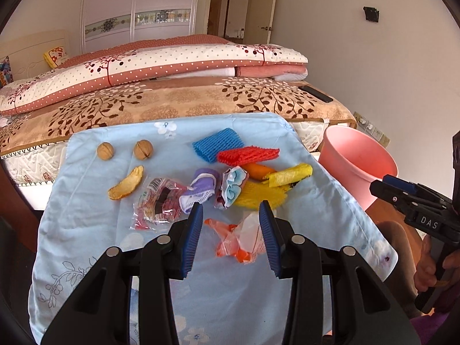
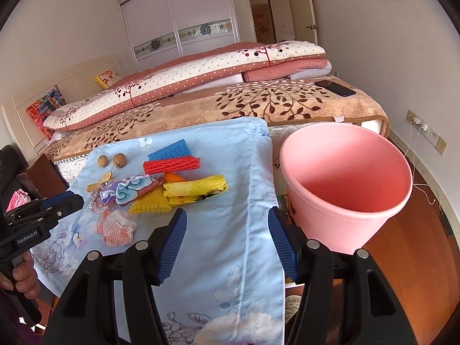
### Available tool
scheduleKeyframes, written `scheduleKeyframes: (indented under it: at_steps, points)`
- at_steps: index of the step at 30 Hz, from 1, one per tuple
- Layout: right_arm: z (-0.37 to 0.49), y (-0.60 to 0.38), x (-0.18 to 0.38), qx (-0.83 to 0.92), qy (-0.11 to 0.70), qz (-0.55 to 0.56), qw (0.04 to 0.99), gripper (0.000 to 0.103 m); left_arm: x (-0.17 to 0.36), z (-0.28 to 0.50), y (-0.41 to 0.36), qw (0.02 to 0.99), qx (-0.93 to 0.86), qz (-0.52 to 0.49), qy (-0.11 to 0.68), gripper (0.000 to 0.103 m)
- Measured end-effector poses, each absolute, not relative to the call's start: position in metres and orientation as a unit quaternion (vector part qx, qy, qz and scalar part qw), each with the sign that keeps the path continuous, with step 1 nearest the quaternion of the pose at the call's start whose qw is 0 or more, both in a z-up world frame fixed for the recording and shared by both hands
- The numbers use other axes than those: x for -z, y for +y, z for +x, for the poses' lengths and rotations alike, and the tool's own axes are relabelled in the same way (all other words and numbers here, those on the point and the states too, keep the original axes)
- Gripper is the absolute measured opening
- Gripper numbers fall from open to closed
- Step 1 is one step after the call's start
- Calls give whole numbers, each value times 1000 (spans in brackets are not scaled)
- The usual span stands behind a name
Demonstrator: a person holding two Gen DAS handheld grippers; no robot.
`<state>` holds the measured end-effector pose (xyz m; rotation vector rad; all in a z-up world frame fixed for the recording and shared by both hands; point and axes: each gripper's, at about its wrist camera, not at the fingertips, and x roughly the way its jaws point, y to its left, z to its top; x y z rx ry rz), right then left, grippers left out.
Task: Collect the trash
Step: 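Move both open tools back over the trash on the blue cloth, then grasp white-orange plastic wrapper with left tool while right tool grasps yellow plastic bag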
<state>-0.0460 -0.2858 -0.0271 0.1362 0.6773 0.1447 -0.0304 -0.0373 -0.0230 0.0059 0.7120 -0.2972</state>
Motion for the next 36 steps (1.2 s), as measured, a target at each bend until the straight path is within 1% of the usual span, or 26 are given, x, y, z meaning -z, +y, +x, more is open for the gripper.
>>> scheduleKeyframes:
  at_steps: [13, 17, 24, 25, 29, 30, 31, 36]
  points:
    - [-44, -258, 36, -94, 351, 44, 931, 58, 56, -15, -75, 902, 181, 52, 388, 41]
    - [-40, -255, 38, -98, 356, 47, 928, 58, 61, -18, -80, 908, 171, 90, 371, 41]
    - [-35, -243, 41, -114, 365, 48, 923, 58, 64, -21, -71, 915, 153, 106, 358, 41]
    - [-34, -240, 41, -117, 365, 47, 922, 58, 64, -21, -68, 916, 152, 100, 358, 38]
    - [-30, -231, 43, -127, 368, 43, 920, 58, 59, -21, -52, 916, 158, 68, 362, 33]
    - [-29, -228, 44, -131, 370, 42, 919, 58, 57, -20, -47, 916, 161, 55, 364, 26]
    - [-28, -225, 45, -134, 372, 40, 918, 58, 55, -20, -42, 915, 166, 41, 365, 16]
    - [-18, -214, 47, -142, 378, 39, 914, 58, 45, -18, -16, 917, 156, -18, 367, 13]
